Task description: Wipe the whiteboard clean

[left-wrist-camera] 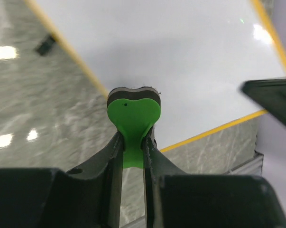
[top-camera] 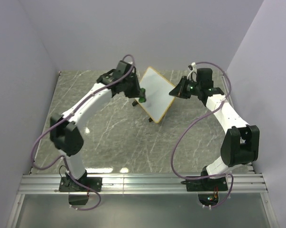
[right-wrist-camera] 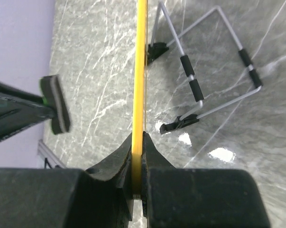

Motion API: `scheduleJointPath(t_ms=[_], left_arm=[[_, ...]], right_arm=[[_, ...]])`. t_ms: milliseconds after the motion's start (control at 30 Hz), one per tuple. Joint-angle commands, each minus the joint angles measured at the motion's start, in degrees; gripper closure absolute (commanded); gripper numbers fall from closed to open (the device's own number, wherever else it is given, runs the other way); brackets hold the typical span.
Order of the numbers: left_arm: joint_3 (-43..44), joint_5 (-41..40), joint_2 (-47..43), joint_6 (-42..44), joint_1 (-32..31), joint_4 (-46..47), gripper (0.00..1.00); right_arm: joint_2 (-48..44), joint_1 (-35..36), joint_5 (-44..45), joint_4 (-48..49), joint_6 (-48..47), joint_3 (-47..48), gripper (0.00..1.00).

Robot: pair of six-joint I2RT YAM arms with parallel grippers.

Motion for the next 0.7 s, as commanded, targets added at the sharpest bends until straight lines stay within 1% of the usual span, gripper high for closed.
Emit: scheduleJointPath(t_ms=[0, 67, 100, 200, 233, 267, 433, 533, 667], left_arm=[[-9.75, -4.91, -7.77, 1.03, 1.13, 0.58, 1.0], [-13.47, -6.14, -11.45, 0.77, 1.13, 0.93, 1.0], [-16.96, -6.5, -12.69, 0.42, 1.22, 1.36, 1.0], [-22.77, -7.03, -17.17, -0.47, 1.13, 1.9, 1.0], [-23.93, -7.03, -18.14, -0.64, 1.13, 1.81, 1.0], [-25.51, -8.85, -19.63, -0.99, 1.13, 1.55, 1.0], [-28.6, -10.1, -23.33, -2.05, 1.22, -0.12, 1.0], [-30.18, -10.54, -25.0, -2.84, 1.22, -0.56, 1.0], [-31.76, -11.33, -26.76, -4.24, 1.13, -1.0, 1.0]], right_arm=[[-1.72, 0.36, 1.93, -5.31, -4.59, 8.53, 1.0], [-2.24, 0.27, 3.86, -6.64, -6.95, 9.33, 1.0], [-2.42, 0.1, 4.39, -7.43, -7.75, 9.07, 1.0], [-2.94, -0.52, 5.54, -6.91, -9.43, 6.26, 1.0], [-3.21, -1.04, 5.63, -6.47, -9.61, 3.99, 1.0], [-3.38, -1.31, 5.63, -4.99, -10.04, 2.75, 1.0], [-2.25, -2.45, 7.03, -2.6, -12.41, -2.44, 1.0], [-0.58, -2.98, 8.35, -1.29, -13.73, -3.41, 1.0], [3.02, -3.59, 12.38, -2.95, -16.19, -2.27, 1.0]])
